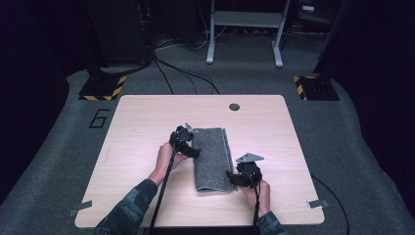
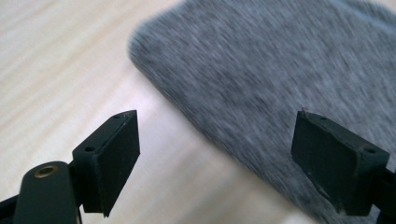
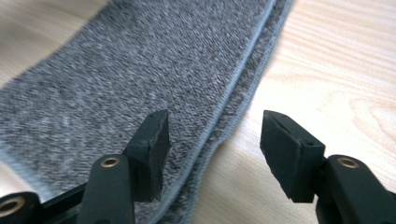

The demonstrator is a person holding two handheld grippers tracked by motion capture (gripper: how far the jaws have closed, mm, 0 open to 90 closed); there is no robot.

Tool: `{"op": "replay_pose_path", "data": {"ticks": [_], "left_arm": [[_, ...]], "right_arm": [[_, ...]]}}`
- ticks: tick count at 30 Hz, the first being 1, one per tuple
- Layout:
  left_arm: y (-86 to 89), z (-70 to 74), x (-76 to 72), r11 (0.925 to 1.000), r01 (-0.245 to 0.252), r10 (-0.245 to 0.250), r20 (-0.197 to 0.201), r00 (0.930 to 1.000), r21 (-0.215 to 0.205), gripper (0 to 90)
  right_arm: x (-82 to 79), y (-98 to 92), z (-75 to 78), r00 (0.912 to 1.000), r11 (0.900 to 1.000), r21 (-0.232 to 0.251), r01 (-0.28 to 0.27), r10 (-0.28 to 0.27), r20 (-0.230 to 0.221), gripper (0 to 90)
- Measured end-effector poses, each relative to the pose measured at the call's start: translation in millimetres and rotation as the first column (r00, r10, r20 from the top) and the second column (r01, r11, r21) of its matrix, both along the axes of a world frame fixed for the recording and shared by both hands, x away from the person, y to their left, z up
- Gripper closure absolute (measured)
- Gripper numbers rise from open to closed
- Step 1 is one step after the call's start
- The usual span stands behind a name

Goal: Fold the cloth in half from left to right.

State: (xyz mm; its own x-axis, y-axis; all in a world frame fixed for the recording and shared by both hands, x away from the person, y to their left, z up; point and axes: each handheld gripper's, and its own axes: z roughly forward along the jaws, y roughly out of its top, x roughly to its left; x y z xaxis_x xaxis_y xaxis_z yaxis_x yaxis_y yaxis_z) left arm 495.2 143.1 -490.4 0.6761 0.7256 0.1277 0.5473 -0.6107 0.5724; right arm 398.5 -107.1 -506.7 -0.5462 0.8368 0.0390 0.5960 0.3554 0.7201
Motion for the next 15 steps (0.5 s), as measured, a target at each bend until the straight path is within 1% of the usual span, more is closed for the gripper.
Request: {"op": "replay_pose_path", "data": {"ticks": [1, 2, 3, 4, 5, 6, 7, 8, 9, 10, 12, 13, 15], "left_arm": [[-0.6, -4.0, -2.2, 0.9999, 0.01, -0.01, -0.007, 0.9999, 0.013, 15.6], [-0.8, -7.2, -3.2, 0.9996, 0.013, -0.012, -0.006, 0.9999, 0.025, 15.7], [-0.4, -12.0, -2.9, 0.9993, 0.014, -0.013, -0.012, 0.9998, 0.036, 15.7], [1.0, -13.7, -1.6, 0.9996, 0.016, -0.016, -0.014, 0.9998, 0.023, 15.5], [2.8, -14.3, 0.2, 0.9999, 0.01, -0.01, -0.017, 0.9998, 0.01, 15.3], [3.5, -14.5, 1.5, 0.9999, 0.003, -0.003, -0.002, 1.0, 0.014, 15.2], [4.4, -14.3, 3.4, 0.9998, 0.005, -0.005, 0.004, 1.0, 0.021, 15.2], [5.3, -14.2, 5.0, 0.9998, -0.006, 0.006, 0.008, 1.0, 0.019, 15.2], [6.8, -13.5, 5.6, 0.9998, -0.007, 0.007, 0.006, 1.0, 0.018, 15.2], [7.9, -13.0, 5.3, 0.9999, -0.01, 0.01, 0.005, 0.9999, 0.01, 15.1], [10.9, -9.5, 1.8, 0.9999, -0.013, 0.013, -0.004, 0.9999, -0.007, 14.8], [13.0, -6.5, -2.4, 0.9998, -0.01, 0.01, 0.0, 0.9999, -0.016, 14.8], [15.6, -3.0, -11.1, 0.9988, -0.007, 0.007, 0.001, 1.0, -0.048, 14.7]], "right_arm": [[-0.1, 1.3, -1.4, 0.9999, 1.0, 0.008, 0.011, -0.011, -0.007, 41.4], [0.2, 1.7, -2.7, 0.9999, 1.0, -0.004, 0.013, -0.013, -0.008, 40.8], [0.3, 2.4, -4.0, 0.9999, 1.0, -0.004, 0.009, -0.01, -0.005, 40.5], [0.1, 2.0, -5.4, 1.0, 1.0, -0.021, -0.01, 0.01, -0.002, 40.4], [-1.0, 3.1, -5.9, 0.9999, 1.0, -0.018, -0.011, 0.01, -0.007, 39.9], [-1.5, 4.8, -6.9, 0.9999, 1.0, -0.019, -0.015, 0.015, -0.002, 39.1], [-3.5, 7.7, -7.3, 0.9997, 1.0, -0.005, -0.019, 0.019, -0.014, 39.1], [-5.7, 12.2, -7.8, 0.9995, 1.0, 0.005, -0.024, 0.024, -0.021, 39.0], [-7.8, 15.9, -8.6, 0.9989, 0.999, -0.014, -0.044, 0.043, -0.017, 38.8], [-8.8, 17.6, -8.9, 0.9987, 0.999, -0.022, -0.049, 0.049, -0.015, 38.1], [-7.7, 17.0, -7.6, 0.9992, 0.999, -0.016, -0.039, 0.039, -0.008, 37.7], [-5.9, 15.2, -6.9, 0.9994, 0.999, -0.015, -0.034, 0.034, -0.002, 37.3], [-1.8, 13.1, -5.5, 0.9998, 1.0, -0.008, -0.018, 0.018, -0.01, 36.8]]}}
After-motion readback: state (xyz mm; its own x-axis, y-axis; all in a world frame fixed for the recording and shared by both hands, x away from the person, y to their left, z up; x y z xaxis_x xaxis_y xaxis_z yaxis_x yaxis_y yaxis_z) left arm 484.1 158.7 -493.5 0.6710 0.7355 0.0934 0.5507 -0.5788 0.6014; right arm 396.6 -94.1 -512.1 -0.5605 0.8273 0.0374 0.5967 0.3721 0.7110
